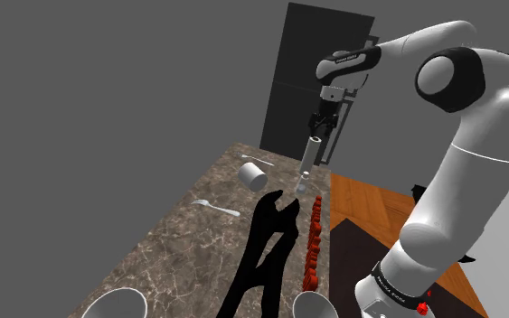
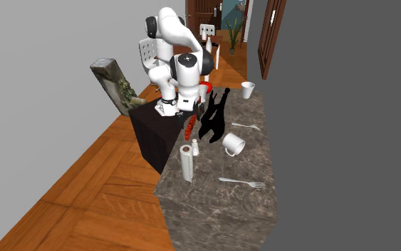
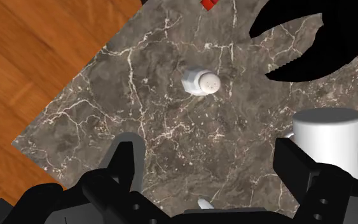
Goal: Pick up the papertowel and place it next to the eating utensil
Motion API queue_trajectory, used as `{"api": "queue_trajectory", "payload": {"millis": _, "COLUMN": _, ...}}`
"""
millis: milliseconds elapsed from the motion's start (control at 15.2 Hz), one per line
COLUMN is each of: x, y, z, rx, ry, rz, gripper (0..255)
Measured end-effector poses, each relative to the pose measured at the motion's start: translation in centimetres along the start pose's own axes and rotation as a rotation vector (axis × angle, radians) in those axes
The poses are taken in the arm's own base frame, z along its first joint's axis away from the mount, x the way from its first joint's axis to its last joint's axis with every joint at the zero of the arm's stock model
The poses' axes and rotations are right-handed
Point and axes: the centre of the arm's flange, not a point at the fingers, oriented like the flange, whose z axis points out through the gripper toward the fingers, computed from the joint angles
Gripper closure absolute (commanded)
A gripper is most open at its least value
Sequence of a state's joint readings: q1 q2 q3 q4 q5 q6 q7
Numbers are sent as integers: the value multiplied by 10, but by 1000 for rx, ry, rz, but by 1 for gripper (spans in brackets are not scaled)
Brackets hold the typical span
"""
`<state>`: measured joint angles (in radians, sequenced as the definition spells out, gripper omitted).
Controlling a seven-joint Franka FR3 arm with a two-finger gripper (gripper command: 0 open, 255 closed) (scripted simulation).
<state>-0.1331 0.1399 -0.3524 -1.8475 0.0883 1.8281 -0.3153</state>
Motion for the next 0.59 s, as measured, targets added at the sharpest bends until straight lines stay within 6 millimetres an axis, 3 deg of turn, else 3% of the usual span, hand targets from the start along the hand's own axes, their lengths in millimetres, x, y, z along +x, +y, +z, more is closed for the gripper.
{"api": "queue_trajectory", "payload": {"millis": 594, "x": 90, "y": 70, "z": 17, "rx": -2, "ry": 26, "rz": 16, "gripper": 0}}
